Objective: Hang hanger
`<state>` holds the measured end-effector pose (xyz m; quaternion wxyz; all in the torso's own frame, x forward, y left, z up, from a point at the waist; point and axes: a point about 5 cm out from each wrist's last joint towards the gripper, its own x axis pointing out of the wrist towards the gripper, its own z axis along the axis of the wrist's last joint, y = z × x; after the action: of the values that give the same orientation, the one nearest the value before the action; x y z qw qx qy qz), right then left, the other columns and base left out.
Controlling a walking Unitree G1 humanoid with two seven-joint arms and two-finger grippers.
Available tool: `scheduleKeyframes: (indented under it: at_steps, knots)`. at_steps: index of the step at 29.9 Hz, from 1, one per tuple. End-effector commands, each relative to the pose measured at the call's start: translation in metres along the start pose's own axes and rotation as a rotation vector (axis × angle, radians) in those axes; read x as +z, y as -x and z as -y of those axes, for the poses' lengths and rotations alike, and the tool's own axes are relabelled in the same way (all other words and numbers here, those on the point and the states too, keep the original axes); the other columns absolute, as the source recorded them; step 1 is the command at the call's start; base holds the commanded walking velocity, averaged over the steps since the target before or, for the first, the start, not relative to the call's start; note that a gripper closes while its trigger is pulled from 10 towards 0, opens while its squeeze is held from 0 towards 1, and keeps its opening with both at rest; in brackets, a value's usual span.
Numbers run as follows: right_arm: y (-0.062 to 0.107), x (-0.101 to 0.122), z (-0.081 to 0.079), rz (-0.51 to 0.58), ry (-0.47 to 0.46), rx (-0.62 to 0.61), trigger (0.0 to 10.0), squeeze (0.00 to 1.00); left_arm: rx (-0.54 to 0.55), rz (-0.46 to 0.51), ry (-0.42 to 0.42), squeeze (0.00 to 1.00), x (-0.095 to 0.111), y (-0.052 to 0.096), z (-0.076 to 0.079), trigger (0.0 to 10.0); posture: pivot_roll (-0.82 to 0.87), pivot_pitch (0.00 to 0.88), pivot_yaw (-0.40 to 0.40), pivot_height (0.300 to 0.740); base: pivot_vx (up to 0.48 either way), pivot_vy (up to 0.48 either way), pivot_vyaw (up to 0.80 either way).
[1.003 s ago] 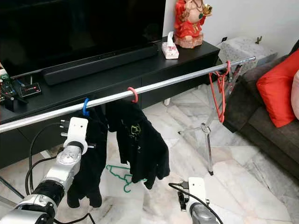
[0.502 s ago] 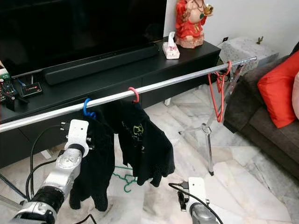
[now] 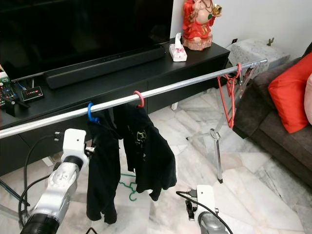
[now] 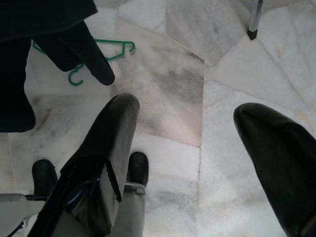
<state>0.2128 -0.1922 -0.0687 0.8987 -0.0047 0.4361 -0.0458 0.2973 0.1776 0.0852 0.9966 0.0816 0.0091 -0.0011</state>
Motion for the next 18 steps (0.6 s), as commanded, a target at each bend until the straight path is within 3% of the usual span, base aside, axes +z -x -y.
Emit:
scheduleKeyframes:
  at_steps: [1, 2, 8, 18]
  knots:
    - [0.0, -0.002, 0.002, -0.009, -0.008, -0.003, 10.0, 0.0, -0.003, 0.024, 0.003, 0.37, 0.004, 0.001, -0.001, 10.0, -0.03, 0.029, -0.05, 0.74, 0.0, 0.0, 0.0]
    - [0.0, -0.002, 0.002, -0.009, -0.008, -0.003, 10.0, 0.0, 0.004, 0.025, 0.004, 0.0, 0.003, 0.005, -0.003, 10.0, -0.03, 0.03, -0.05, 0.74, 0.0, 0.0, 0.0]
    - [0.0, -0.002, 0.002, -0.009, -0.007, -0.002, 10.0, 0.0, 0.025, 0.021, -0.008, 0.0, -0.004, 0.022, -0.008, 10.0, -0.03, 0.033, -0.053, 0.74, 0.0, 0.0, 0.0]
    - [0.0, -0.001, 0.004, -0.006, -0.01, -0.006, 10.0, 0.0, 0.027, 0.025, -0.012, 0.0, 0.001, 0.023, -0.005, 10.0, -0.04, 0.03, -0.054, 0.74, 0.0, 0.0, 0.0]
